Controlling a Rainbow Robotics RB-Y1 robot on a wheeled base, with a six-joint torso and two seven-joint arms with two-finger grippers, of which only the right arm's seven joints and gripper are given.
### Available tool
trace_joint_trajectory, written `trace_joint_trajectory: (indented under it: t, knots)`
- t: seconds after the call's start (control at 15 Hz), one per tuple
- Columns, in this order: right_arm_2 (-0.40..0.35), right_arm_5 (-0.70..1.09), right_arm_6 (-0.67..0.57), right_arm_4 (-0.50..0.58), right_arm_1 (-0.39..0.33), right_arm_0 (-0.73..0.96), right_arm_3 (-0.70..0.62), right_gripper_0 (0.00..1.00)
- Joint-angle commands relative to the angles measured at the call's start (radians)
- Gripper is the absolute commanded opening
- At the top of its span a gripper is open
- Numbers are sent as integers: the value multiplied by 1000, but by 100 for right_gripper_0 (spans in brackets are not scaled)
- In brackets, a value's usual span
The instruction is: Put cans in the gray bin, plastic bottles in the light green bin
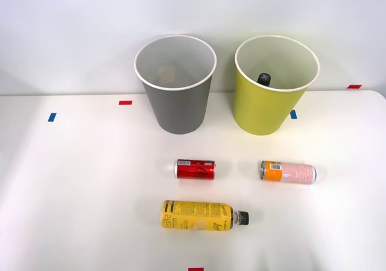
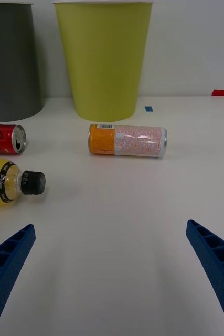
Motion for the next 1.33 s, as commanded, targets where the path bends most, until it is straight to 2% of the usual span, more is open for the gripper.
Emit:
trace_joint_trajectory:
  t: [0.07, 1.33]
  knots:
    - [0, 0, 0, 0, 0, 0, 0, 100]
    - [0, 0, 0, 0, 0, 0, 0, 100]
